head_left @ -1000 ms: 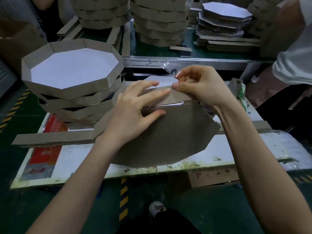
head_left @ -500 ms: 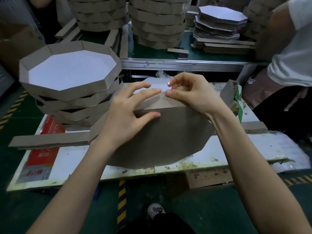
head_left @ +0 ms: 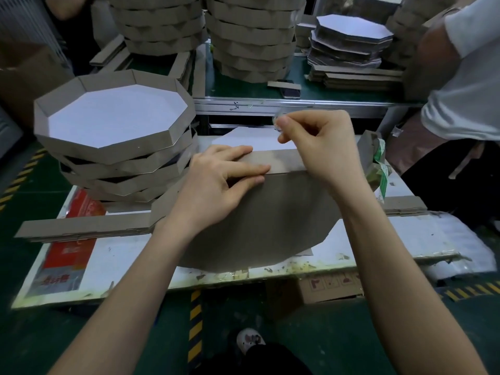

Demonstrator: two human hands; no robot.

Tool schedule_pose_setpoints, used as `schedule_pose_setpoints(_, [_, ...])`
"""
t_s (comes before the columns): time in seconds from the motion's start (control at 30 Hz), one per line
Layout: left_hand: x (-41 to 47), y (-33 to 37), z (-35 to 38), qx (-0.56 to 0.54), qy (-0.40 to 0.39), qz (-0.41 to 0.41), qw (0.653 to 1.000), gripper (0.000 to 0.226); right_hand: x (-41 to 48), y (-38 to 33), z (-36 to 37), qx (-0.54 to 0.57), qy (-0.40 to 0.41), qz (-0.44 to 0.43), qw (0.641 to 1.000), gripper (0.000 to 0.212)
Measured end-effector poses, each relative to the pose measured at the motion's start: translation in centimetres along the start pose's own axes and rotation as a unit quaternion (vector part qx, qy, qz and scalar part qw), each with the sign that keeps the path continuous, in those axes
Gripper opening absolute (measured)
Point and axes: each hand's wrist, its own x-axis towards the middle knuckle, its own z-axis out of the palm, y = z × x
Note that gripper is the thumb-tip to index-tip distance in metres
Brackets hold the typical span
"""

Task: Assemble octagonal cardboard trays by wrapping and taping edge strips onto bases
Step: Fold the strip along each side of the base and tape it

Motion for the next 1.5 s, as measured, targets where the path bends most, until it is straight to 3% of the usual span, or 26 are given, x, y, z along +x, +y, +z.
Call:
schedule_pose_setpoints(0.13, [0.0, 0.2, 0.0, -0.035, 0.013, -0.036, 0.999, 0.042, -2.4, -1.3, 0.8, 0.084, -0.011, 0.064, 0.994, 0.02])
schedule_pose_setpoints(0.3, [-0.5, 0.4, 0.0, -0.025, 0.0, -0.028, 0.999, 0.061, -4.7, -1.3, 2.2, 0.083, -0.004, 0.142, 0.986, 0.031])
schedule_pose_setpoints(0.4, [-0.9, 0.6, -0.1, -0.006, -0.006, -0.004, 1.0, 0.059, -5.8, -1.3, 2.4, 0.084, 0.006, 0.135, 0.987, 0.03])
schedule_pose_setpoints(0.5, [-1.0, 0.6, -0.3, 0.028, -0.013, 0.023, 0.999, 0.053, -6.5, -1.1, 2.5, 0.098, 0.01, 0.151, 0.984, 0.012])
schedule_pose_setpoints(0.6, [-1.0, 0.4, -0.1, 0.062, -0.02, 0.032, 0.997, 0.038, -7.1, -0.9, 2.7, 0.1, 0.008, 0.156, 0.983, 0.017])
schedule_pose_setpoints(0.73, [-1.3, 0.2, 0.1, 0.088, -0.03, 0.042, 0.995, 0.04, -7.9, -0.6, 2.9, 0.119, 0.037, 0.147, 0.981, 0.016])
schedule_pose_setpoints(0.8, [-1.5, 0.1, 0.1, 0.109, -0.032, 0.046, 0.992, 0.043, -8.2, -0.5, 3.0, 0.139, 0.052, 0.158, 0.976, 0.046])
schedule_pose_setpoints(0.93, [-1.3, 0.2, 0.1, 0.141, -0.044, 0.042, 0.988, 0.042, -8.4, 0.3, 3.4, 0.147, 0.052, 0.129, 0.979, 0.059])
schedule_pose_setpoints(1.07, [-0.8, 0.2, -0.1, 0.143, -0.066, 0.031, 0.987, 0.041, -8.4, 1.3, 4.0, 0.146, 0.075, 0.082, 0.983, 0.05])
schedule_pose_setpoints(1.2, [0.1, 1.0, 0.5, 0.075, -0.013, -0.036, 0.996, 0.043, -8.5, 2.7, 5.1, 0.097, 0.098, 0.002, 0.99, 0.038])
schedule_pose_setpoints(1.43, [1.8, 0.4, 1.8, 0.132, 0.03, -0.017, 0.991, 0.039, -8.6, 5.0, 4.6, 0.117, 0.049, 0.007, 0.992, 0.072])
schedule_pose_setpoints(1.5, [1.9, 0.0, 1.7, 0.146, 0.019, -0.01, 0.989, 0.039, -7.7, 5.1, 3.3, 0.129, 0.074, -0.004, 0.989, 0.061])
